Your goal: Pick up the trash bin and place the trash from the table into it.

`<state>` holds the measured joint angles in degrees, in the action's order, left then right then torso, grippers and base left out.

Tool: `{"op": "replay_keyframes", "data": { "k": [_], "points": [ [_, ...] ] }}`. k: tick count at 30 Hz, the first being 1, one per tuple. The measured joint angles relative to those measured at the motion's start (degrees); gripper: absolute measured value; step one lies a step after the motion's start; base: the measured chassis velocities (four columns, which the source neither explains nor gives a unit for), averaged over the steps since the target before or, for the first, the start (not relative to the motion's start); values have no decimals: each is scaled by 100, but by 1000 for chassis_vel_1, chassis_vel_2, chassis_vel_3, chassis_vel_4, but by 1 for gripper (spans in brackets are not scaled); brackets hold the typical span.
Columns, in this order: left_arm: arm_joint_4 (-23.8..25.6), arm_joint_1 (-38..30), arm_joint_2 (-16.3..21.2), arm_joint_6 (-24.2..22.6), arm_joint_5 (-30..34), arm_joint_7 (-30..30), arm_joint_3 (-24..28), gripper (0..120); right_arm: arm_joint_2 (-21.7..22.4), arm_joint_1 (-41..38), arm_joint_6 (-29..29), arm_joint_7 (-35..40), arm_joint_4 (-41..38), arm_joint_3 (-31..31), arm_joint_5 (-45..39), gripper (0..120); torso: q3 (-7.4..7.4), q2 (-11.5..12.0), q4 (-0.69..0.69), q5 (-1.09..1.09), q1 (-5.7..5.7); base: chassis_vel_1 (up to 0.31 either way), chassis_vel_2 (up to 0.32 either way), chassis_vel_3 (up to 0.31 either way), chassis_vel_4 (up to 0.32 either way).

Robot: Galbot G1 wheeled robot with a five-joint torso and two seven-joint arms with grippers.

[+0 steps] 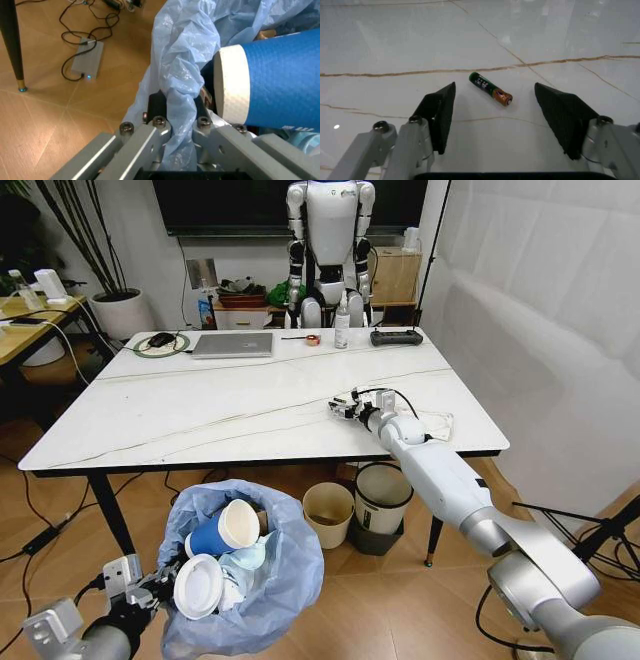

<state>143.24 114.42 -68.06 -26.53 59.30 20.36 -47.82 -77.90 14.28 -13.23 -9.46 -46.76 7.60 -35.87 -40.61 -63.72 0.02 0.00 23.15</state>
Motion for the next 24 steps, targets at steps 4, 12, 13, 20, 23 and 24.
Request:
{"op": "replay_keyframes", "data": {
  "k": [4,12,13,20,23,24],
  "points": [
    [0,-9,12,0,13,0,-3,0,6,7,0,0,-18,10,-1,48,0,0,0,0,0,0,0,0,0],
    [0,-22,29,0,26,0,-3,0,45,25,-32,0,-126,74,-29,19,-1,0,-2,0,0,0,0,0,0],
    [0,-29,34,0,32,0,-3,0,57,34,-41,0,-164,94,-42,15,-1,0,-2,-1,0,0,0,0,0],
    [0,-57,57,0,65,3,0,0,77,62,-82,28,-302,155,-105,0,-1,1,-2,-1,0,0,0,0,0],
    [0,-64,64,0,71,4,2,0,79,63,-87,39,-324,163,-124,0,-2,1,-3,-1,0,0,0,0,0],
    [0,-72,75,0,83,7,1,0,98,55,-119,72,-388,164,-195,0,-2,2,-3,-1,1,0,0,0,0]
  ]
}}
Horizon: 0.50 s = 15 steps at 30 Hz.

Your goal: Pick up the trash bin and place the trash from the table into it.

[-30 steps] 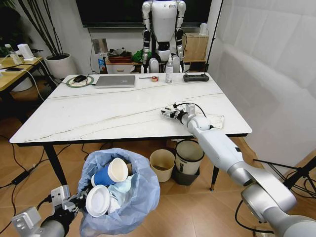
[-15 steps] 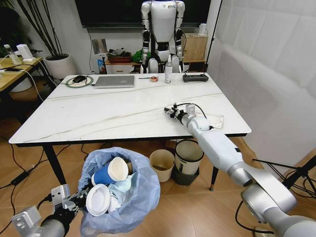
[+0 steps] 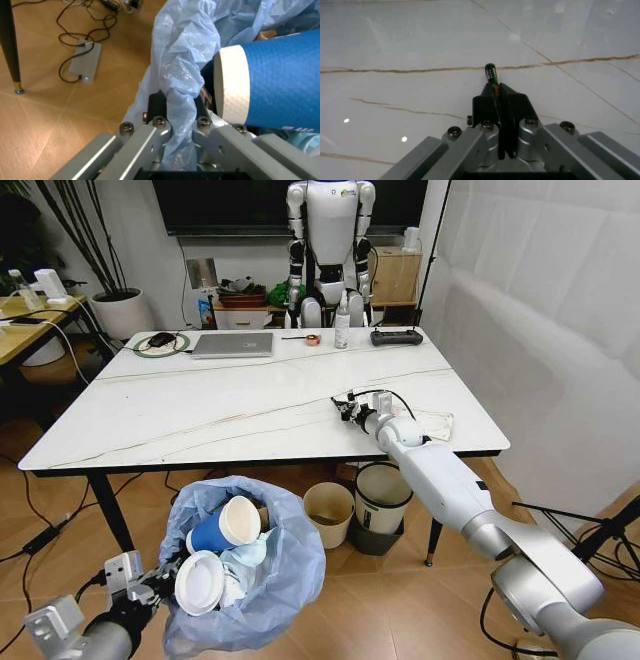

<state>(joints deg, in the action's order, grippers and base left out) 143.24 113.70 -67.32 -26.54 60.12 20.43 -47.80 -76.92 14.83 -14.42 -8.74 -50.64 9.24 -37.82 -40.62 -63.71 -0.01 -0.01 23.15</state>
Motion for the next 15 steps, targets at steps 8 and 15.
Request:
{"op": "replay_keyframes", "data": {
  "k": [8,15],
  "points": [
    [0,-32,45,-14,49,22,5,0,447,41,-181,99,-1107,202,-689,0,0,0,1,1,0,0,0,0,0],
    [0,-32,65,-15,80,25,-10,0,1451,466,-465,108,-3173,456,-1722,0,1,0,3,1,0,0,0,0,0]
  ]
}}
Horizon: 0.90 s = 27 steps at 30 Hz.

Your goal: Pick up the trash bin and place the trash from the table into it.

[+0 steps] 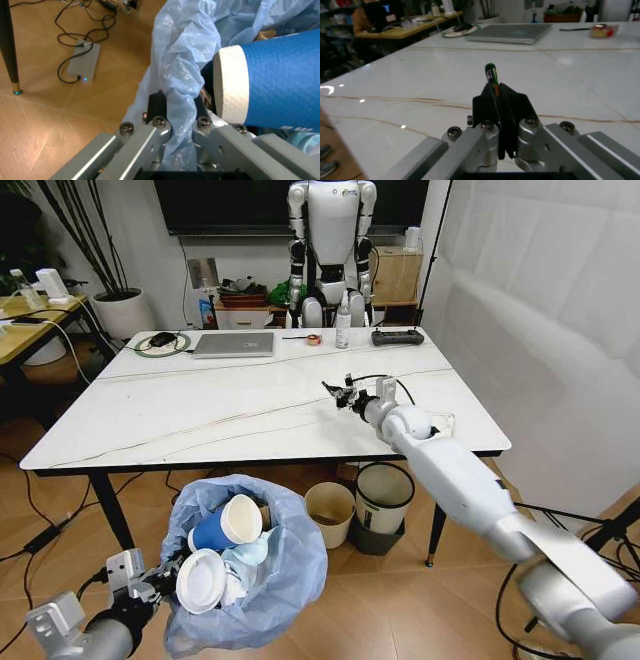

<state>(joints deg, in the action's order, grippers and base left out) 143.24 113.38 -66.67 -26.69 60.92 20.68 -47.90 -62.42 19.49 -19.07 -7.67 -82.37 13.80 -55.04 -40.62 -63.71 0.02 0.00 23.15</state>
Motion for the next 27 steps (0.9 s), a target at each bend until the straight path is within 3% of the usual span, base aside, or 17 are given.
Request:
{"op": "replay_keyframes", "data": {
  "k": [1,3,8,9,13,19,27],
  "points": [
    [0,0,0,0,0,0,0,0,0,0,0,0,0,0,0,0,0,0,0,0,0,0,0,0,0],
    [0,15,-18,-1,-10,-1,3,0,421,204,-108,45,-1018,70,-412,0,1,0,3,0,0,0,0,0,0],
    [1,19,-25,-5,-20,-1,6,0,917,578,-142,84,-2738,196,-1053,0,1,0,-2,0,0,0,0,0,0],
    [1,19,-25,-5,-20,-1,6,0,917,578,-142,84,-2738,196,-1053,0,1,0,-2,0,0,0,0,0,0],
    [1,19,-12,-7,-17,1,-2,0,1212,933,9,85,-3956,535,-1159,0,2,-1,-1,1,-1,0,0,0,0],
    [1,20,-15,-11,-11,2,-3,0,1278,1246,108,184,-4394,955,-1018,0,1,-1,-1,0,-1,0,0,0,0],
    [1,39,-43,-14,-16,3,-4,0,1166,1562,250,240,-4115,1222,-581,0,0,-1,-2,0,-1,0,0,0,0]
  ]
}}
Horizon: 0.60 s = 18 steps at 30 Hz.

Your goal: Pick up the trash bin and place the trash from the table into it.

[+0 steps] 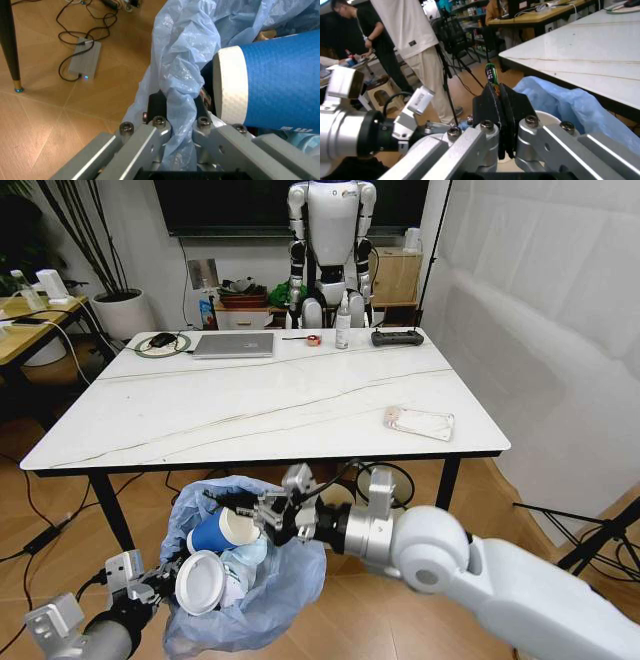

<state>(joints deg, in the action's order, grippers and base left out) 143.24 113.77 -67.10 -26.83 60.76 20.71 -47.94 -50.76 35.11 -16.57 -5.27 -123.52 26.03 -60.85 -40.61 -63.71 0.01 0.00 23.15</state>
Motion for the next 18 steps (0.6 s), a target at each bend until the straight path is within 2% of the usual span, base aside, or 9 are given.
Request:
{"op": "replay_keyframes", "data": {
  "k": [12,18],
  "points": [
    [0,33,-24,-1,-25,-1,9,0,-50,-16,44,-27,191,-56,121,0,0,0,-1,0,1,0,0,0,0],
    [0,46,-7,-1,-19,-1,-16,0,26,245,92,-121,231,-163,349,0,0,0,0,0,1,0,0,0,0]
  ]
}}
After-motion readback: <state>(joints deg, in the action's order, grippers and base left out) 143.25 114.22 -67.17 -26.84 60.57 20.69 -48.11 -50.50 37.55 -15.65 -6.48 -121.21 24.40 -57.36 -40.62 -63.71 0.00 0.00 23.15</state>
